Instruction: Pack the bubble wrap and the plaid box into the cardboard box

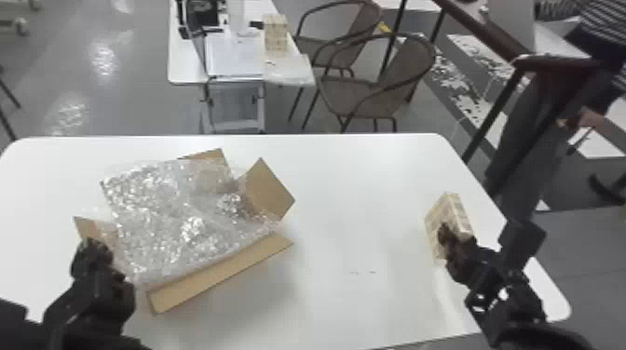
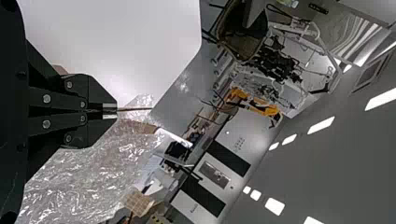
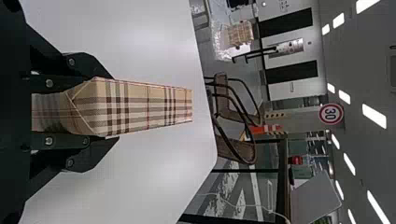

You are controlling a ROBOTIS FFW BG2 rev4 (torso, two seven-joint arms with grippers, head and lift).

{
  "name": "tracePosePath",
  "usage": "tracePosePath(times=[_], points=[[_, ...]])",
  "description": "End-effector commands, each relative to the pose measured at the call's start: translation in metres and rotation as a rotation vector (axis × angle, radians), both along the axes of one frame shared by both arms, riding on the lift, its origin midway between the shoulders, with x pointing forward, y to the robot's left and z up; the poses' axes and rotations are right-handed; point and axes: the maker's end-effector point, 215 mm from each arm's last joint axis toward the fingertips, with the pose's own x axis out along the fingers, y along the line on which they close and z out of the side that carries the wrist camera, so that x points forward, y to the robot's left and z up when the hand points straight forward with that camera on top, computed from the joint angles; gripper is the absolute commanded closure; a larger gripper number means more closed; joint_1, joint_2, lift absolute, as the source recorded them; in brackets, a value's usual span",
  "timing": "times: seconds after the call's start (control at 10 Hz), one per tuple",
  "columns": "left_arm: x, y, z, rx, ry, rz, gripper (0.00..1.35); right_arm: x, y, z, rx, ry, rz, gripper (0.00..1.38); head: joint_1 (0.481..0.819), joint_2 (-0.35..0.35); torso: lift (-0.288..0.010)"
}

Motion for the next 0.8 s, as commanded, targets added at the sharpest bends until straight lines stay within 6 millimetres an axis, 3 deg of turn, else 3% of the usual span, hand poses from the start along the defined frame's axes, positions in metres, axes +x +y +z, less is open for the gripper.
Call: tracePosePath(times=[0.0,0.2,0.4,0.7], points=[[0.001,-0.001,0.0,-0.002,0.001,-0.001,1.22,0.016,0.024,0.04,0.014,-0.049,0.047,1.05,0.695,-0.162,-0.099],[0.003,-0.001,0.0,-0.001,-0.001,-0.005,1.22,0.042,0.072,0.098,0.056,-0.117,0.155,1.05,0.695,-0.13,-0.099],[0.004,-0.003,0.0,-0.002,0.0,-0.009,1.22,0.062,0.135,0.144,0.086,-0.133,0.308,1.05,0.695,-0.068,-0.099],[0.006,-0.004,0.0,-0.002,0.001,-0.014,1.22,0.073,0.234,0.19,0.126,-0.136,0.555,1.05,0.695,0.034,-0.099]])
